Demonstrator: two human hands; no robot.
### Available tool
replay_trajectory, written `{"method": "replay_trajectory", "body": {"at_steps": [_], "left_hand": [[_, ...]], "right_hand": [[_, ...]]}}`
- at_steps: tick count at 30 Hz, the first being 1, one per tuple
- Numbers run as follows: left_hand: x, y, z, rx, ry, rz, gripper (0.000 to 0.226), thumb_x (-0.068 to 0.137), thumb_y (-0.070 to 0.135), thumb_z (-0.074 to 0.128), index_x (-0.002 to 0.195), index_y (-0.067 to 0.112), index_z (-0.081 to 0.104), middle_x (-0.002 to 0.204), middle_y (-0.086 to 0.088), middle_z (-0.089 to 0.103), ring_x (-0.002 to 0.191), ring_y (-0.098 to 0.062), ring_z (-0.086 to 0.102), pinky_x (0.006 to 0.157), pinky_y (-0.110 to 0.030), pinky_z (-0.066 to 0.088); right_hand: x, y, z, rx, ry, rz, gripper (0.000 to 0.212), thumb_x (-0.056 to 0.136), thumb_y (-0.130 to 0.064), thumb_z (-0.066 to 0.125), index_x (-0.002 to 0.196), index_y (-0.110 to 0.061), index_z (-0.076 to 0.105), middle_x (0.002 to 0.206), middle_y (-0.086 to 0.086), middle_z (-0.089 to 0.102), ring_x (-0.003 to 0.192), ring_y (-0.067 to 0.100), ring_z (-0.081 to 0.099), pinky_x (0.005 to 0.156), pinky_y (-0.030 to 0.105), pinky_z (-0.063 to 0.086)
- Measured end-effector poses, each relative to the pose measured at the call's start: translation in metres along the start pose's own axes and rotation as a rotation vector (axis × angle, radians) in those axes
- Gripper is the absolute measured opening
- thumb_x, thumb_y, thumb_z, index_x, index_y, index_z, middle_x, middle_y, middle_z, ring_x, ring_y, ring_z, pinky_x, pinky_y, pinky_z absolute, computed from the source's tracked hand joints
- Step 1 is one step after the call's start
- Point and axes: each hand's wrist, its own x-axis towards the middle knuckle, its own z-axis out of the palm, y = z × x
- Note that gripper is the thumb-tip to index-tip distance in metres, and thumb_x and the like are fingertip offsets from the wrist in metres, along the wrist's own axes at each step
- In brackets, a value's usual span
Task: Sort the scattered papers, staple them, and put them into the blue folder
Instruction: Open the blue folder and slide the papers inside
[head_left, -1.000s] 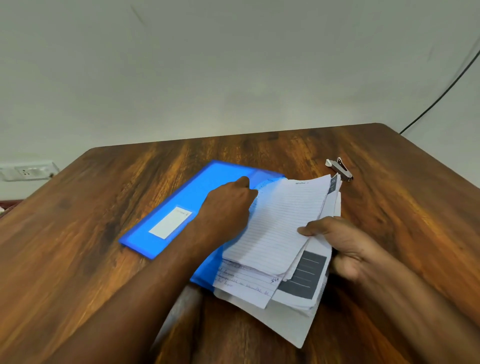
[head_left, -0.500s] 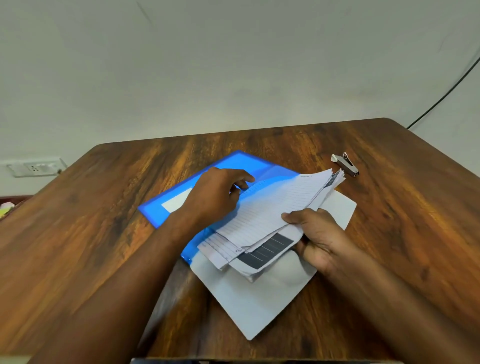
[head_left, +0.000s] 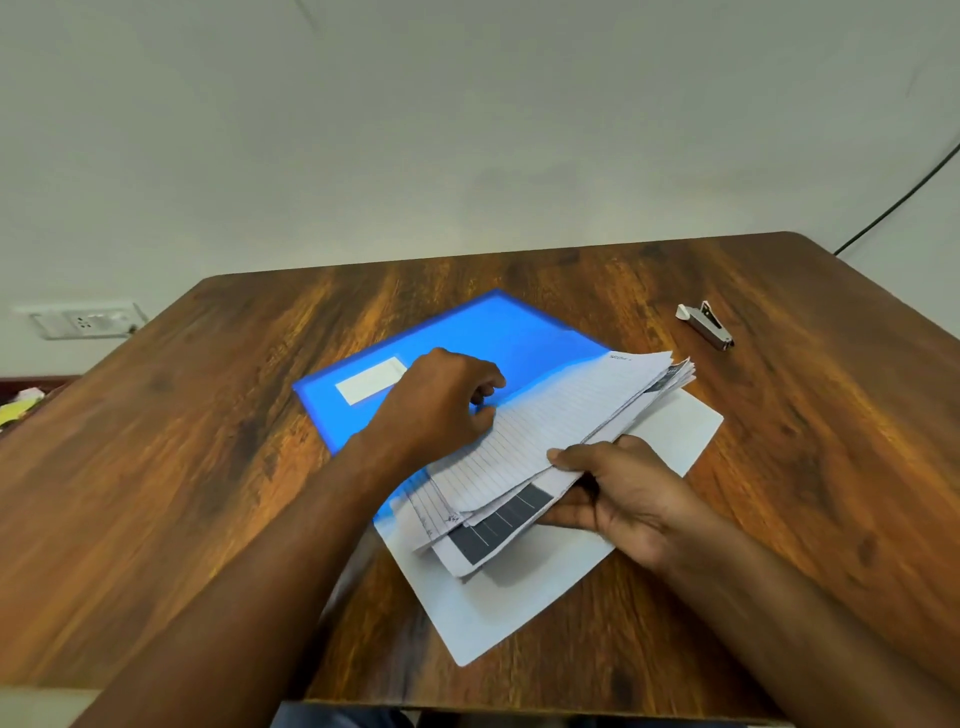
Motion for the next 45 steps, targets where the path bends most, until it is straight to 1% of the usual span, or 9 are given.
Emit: {"method": "replay_trajectory", "body": {"at_steps": [3,7,11,17,21,26,30,39,45], "left_hand": [[-0.007,0.002,-0.002,0.105,-0.018,-0.061,0.029,0.083,0.026,0.077,0.111,0.022,0.080,0.098,0.007,0.078,0.091,-0.014,0.072,0.077,-0.034,0.060],[-0.028,-0.004,-0.007,0.192,-0.076,-0.193,0.020,0.083,0.038,0.073,0.100,0.029,0.078,0.091,0.012,0.073,0.083,-0.010,0.065,0.072,-0.034,0.060],[-0.042,-0.008,-0.005,0.230,-0.087,-0.225,0.017,0.084,0.031,0.062,0.080,0.020,0.075,0.074,0.005,0.070,0.069,-0.014,0.063,0.065,-0.035,0.058],[-0.038,-0.005,-0.007,0.253,-0.055,-0.189,0.018,0.088,0.024,0.062,0.073,0.017,0.068,0.070,0.003,0.061,0.065,-0.016,0.056,0.060,-0.037,0.053],[-0.039,-0.001,-0.007,0.239,-0.047,-0.157,0.022,0.090,0.023,0.060,0.069,0.017,0.063,0.070,0.003,0.059,0.064,-0.015,0.055,0.057,-0.036,0.049],[-0.043,0.002,-0.006,0.253,-0.027,-0.087,0.033,0.089,0.016,0.058,0.060,0.018,0.043,0.064,0.003,0.046,0.056,-0.017,0.043,0.050,-0.028,0.024],[-0.046,0.000,-0.007,0.271,-0.004,-0.074,0.030,0.090,0.017,0.059,0.062,0.017,0.050,0.065,0.004,0.046,0.058,-0.017,0.046,0.048,-0.034,0.036],[-0.044,0.002,-0.011,0.253,0.034,-0.084,0.024,0.094,0.025,0.055,0.075,0.019,0.068,0.076,0.002,0.058,0.068,-0.016,0.054,0.053,-0.040,0.046],[-0.045,0.005,-0.009,0.224,0.047,-0.069,0.024,0.096,0.024,0.057,0.076,0.021,0.070,0.076,0.003,0.059,0.067,-0.015,0.055,0.051,-0.037,0.042]], "right_hand": [[0.002,0.001,0.000,0.001,0.054,-0.025,0.029,0.095,0.011,0.061,0.119,-0.005,0.061,0.102,0.017,0.079,0.089,0.034,0.078,0.069,0.055,0.065],[0.004,0.004,-0.001,-0.002,0.075,-0.039,0.031,0.094,0.011,0.062,0.121,-0.005,0.061,0.110,0.017,0.077,0.095,0.035,0.077,0.076,0.058,0.064],[0.009,0.005,0.001,-0.016,0.103,-0.053,0.027,0.093,0.013,0.063,0.114,-0.004,0.063,0.109,0.018,0.077,0.094,0.035,0.077,0.078,0.058,0.064],[0.019,0.001,0.008,-0.043,0.108,-0.042,0.034,0.094,0.013,0.063,0.121,-0.008,0.060,0.116,0.015,0.074,0.103,0.035,0.074,0.084,0.062,0.061],[0.028,-0.005,0.011,-0.053,0.098,-0.004,0.037,0.092,0.016,0.062,0.123,-0.004,0.059,0.115,0.018,0.074,0.103,0.037,0.073,0.072,0.058,0.064],[0.039,-0.014,0.014,-0.083,0.068,0.042,0.038,0.092,0.017,0.061,0.126,0.001,0.059,0.111,0.022,0.076,0.098,0.039,0.075,0.067,0.057,0.064],[0.046,-0.019,0.016,-0.084,0.050,0.063,0.036,0.092,0.018,0.059,0.124,0.002,0.060,0.106,0.023,0.077,0.093,0.038,0.076,0.067,0.056,0.064],[0.059,-0.024,0.028,-0.125,0.070,0.073,0.033,0.094,0.015,0.061,0.122,-0.002,0.056,0.106,0.022,0.076,0.087,0.037,0.078,0.064,0.053,0.065],[0.063,-0.033,0.030,-0.127,0.053,0.087,0.033,0.094,0.016,0.060,0.123,0.000,0.059,0.103,0.023,0.076,0.077,0.035,0.078,0.057,0.051,0.064]]}}
